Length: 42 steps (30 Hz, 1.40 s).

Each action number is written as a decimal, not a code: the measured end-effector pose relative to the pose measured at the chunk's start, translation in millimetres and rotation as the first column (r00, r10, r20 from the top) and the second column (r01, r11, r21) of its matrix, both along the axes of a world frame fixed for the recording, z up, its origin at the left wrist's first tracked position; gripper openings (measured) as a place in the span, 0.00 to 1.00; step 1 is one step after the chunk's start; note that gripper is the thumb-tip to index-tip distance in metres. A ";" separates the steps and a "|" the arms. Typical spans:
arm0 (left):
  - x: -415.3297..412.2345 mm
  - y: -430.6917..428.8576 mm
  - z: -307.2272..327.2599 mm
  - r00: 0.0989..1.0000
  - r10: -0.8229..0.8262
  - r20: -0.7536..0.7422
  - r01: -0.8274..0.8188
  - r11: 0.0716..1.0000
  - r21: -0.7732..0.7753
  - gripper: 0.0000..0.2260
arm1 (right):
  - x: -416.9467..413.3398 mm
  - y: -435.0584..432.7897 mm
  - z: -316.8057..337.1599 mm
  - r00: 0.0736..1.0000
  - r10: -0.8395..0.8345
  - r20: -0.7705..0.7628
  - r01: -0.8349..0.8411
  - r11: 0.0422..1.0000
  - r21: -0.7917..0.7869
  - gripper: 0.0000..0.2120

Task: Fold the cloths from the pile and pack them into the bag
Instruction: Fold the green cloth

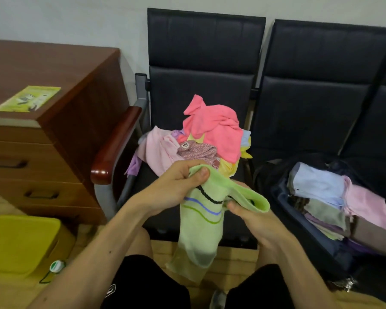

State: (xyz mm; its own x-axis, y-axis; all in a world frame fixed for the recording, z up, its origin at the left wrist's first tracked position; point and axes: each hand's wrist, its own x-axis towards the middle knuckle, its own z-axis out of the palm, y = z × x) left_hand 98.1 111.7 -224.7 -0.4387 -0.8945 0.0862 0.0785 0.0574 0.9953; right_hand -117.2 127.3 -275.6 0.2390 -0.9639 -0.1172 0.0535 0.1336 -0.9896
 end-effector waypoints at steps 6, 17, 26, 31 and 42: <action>21.7 -7.9 -4.0 0.942 0.333 -0.038 -0.331 0.942 0.054 0.16 | 1.6 4.6 51.6 0.977 -0.160 -0.142 0.123 0.963 -0.239 0.33; 12.2 -2.8 -17.0 0.863 0.280 -0.420 -0.080 0.898 0.433 0.27 | 23.1 1.4 83.4 0.987 -0.145 0.063 0.152 0.980 -0.125 0.20; -5.5 12.5 -42.0 0.904 -0.131 -0.406 0.281 0.899 0.335 0.41 | 30.6 -16.8 132.4 0.984 -0.169 0.060 0.176 0.972 -0.156 0.20; -7.4 25.0 -41.8 0.957 -0.121 -0.263 0.208 0.918 0.336 0.28 | 23.4 -16.4 143.4 0.969 -0.246 0.003 0.244 0.960 -0.140 0.21; -18.3 26.9 10.5 0.935 0.262 -0.237 -0.162 0.914 0.372 0.16 | 15.2 -14.6 114.1 0.881 -0.311 0.356 0.271 0.950 0.157 0.30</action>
State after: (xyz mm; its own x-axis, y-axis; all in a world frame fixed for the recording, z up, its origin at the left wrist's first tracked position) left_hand 79.8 138.6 -214.2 -0.2387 -0.9592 -0.1517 0.3769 -0.2355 0.8958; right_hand -102.0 112.7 -161.5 -0.0057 -0.9846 -0.1745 0.4660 0.1518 -0.8716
